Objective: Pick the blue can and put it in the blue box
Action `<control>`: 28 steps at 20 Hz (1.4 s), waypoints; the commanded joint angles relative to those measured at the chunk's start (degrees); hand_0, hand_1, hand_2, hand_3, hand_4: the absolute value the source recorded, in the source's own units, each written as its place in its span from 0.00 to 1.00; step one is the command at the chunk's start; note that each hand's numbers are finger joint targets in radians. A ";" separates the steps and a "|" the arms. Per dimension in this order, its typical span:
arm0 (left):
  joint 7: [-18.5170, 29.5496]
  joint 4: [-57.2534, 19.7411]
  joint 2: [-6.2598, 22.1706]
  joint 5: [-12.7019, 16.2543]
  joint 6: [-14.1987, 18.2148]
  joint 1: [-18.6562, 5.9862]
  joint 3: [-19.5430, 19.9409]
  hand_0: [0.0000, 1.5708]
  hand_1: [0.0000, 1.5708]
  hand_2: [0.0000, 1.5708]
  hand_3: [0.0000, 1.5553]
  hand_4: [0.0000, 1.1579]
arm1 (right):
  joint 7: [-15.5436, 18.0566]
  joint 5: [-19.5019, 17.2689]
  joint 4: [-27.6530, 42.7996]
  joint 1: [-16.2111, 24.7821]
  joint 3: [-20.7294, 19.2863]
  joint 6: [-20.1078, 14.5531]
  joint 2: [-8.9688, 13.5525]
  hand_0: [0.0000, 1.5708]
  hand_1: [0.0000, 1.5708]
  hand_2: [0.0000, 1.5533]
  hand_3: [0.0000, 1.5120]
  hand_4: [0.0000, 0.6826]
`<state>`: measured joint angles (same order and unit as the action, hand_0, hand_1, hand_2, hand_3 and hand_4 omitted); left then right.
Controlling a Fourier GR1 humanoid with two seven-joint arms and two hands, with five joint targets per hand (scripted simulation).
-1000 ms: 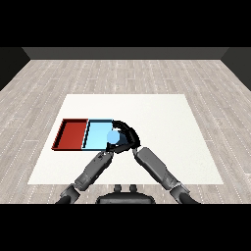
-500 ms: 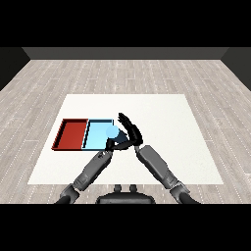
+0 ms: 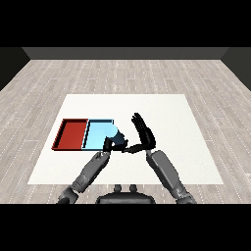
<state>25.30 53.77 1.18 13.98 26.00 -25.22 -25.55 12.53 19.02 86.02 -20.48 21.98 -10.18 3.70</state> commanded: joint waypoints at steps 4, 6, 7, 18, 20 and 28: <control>-0.81 -3.26 1.03 -2.41 -0.70 -1.50 2.89 1.00 1.00 1.00 0.96 0.98 | 1.44 3.30 14.10 13.51 -5.66 2.44 5.69 0.00 0.00 0.00 0.00 0.00; -5.49 2.55 2.66 -3.35 0.05 -0.38 2.60 1.00 1.00 1.00 0.96 0.97 | 2.67 4.78 14.12 14.34 -8.16 3.53 5.29 0.00 0.00 0.00 0.00 0.00; -3.82 0.86 2.29 -4.32 1.01 0.25 2.74 1.00 1.00 1.00 0.96 0.98 | 2.59 5.96 15.49 15.02 -10.48 5.02 7.30 0.00 0.00 0.00 0.00 0.00; -10.11 -13.87 13.16 -1.64 -3.01 -6.68 15.53 1.00 1.00 1.00 0.97 0.94 | 0.63 5.29 18.54 19.33 -15.36 3.60 8.98 0.00 0.00 0.00 0.00 0.00; -10.53 -19.64 13.36 -1.68 -4.36 -8.43 16.74 1.00 1.00 1.00 0.97 0.94 | 2.09 5.17 18.20 20.43 -16.32 4.16 8.94 0.00 0.00 0.00 0.00 0.00; -17.45 -39.39 15.58 -6.63 -3.22 -20.49 17.28 1.00 1.00 0.99 0.90 0.86 | 3.87 4.74 8.76 16.26 -17.53 5.28 7.04 0.00 0.00 0.00 0.00 0.00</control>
<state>12.01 22.20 16.06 9.54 21.82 -40.31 -8.24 14.97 23.77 97.80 -4.06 4.70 -5.77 11.70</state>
